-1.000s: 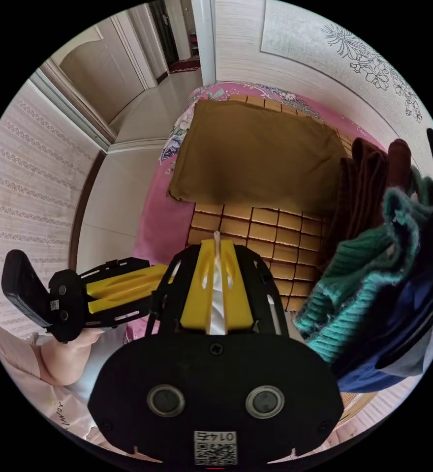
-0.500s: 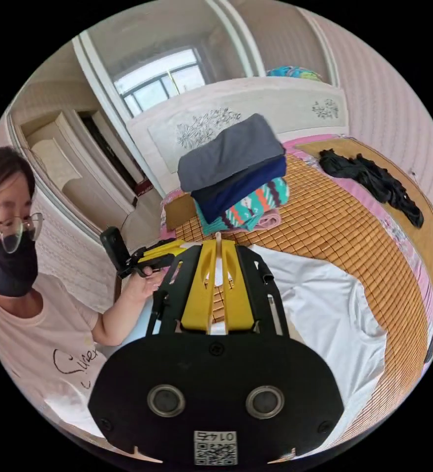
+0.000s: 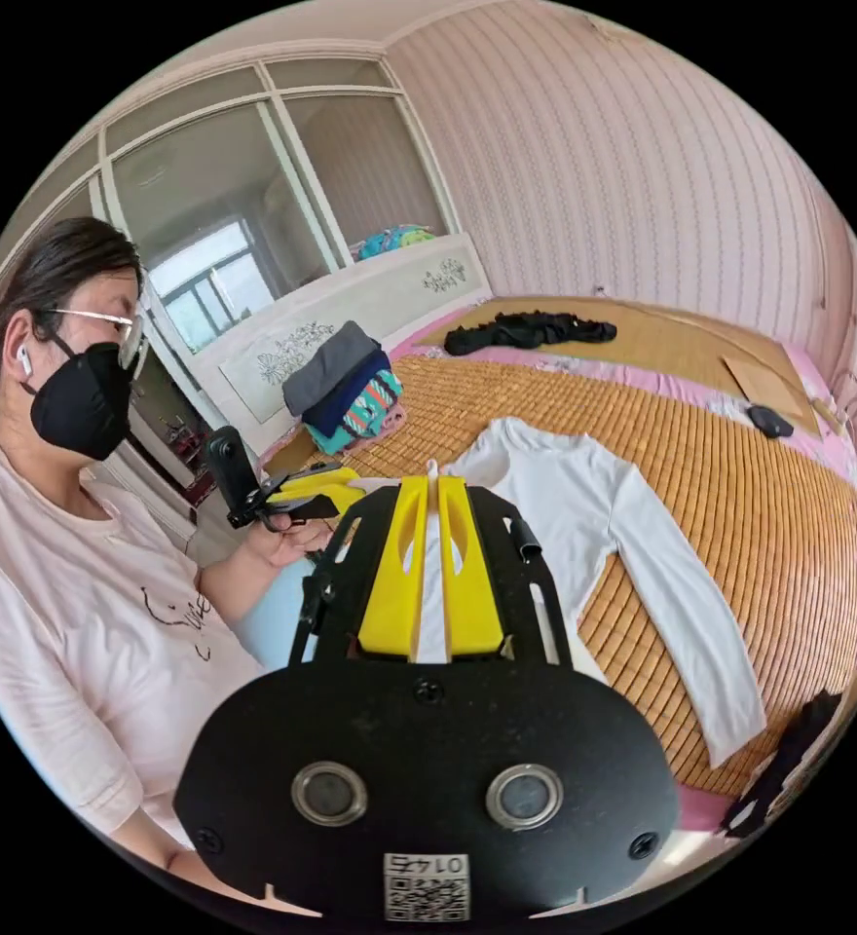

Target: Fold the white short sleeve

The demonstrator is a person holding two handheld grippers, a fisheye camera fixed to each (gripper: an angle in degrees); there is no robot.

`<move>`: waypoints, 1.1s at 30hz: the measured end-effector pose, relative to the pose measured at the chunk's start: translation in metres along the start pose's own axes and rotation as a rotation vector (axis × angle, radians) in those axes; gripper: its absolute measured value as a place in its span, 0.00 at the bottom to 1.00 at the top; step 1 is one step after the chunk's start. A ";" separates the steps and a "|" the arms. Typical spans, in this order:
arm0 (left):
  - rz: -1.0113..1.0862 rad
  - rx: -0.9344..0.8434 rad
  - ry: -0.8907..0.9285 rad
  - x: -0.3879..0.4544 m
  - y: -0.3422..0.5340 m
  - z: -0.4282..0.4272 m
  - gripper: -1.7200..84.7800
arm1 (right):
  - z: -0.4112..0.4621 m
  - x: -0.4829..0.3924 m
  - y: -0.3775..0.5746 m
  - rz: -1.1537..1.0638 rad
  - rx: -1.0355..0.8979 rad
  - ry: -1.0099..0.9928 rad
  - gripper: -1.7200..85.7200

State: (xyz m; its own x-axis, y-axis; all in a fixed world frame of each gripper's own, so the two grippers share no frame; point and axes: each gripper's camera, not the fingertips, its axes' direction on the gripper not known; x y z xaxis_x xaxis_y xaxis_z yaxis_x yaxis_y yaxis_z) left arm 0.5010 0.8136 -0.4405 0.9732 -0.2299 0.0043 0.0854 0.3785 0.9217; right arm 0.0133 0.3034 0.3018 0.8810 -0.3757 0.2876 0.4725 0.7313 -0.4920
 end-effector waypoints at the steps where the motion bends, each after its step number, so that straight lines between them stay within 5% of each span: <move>1: -0.009 -0.048 0.007 0.002 0.007 0.013 0.03 | 0.005 0.009 0.011 0.032 -0.032 -0.002 0.03; 6: -0.068 -0.378 0.120 0.011 0.072 0.093 0.07 | 0.047 0.071 0.090 0.273 -0.224 -0.091 0.03; 13: -0.130 -0.381 -0.077 -0.058 0.078 0.070 0.08 | 0.051 0.096 0.102 0.315 -0.521 0.080 0.03; 15: -0.098 -0.400 -0.303 -0.104 0.069 0.057 0.08 | 0.062 0.101 0.055 0.197 -0.480 0.068 0.04; 20: 0.017 -0.501 -0.544 -0.174 0.052 0.072 0.08 | 0.135 0.099 -0.092 -0.073 -0.297 -0.058 0.06; 24: 0.032 -0.613 -0.525 -0.212 0.054 0.112 0.10 | 0.224 0.097 -0.202 -0.182 -0.278 -0.031 0.08; 33: 0.040 -0.664 -0.546 -0.244 0.079 0.150 0.04 | 0.306 0.113 -0.272 -0.156 -0.344 -0.021 0.07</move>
State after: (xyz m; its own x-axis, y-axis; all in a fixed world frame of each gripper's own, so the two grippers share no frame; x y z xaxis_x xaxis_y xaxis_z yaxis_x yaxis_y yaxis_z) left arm 0.2385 0.7653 -0.3104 0.7535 -0.5399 0.3751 0.3264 0.8026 0.4993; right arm -0.0232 0.2365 0.7196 0.7986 -0.4529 0.3964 0.5853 0.4310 -0.6868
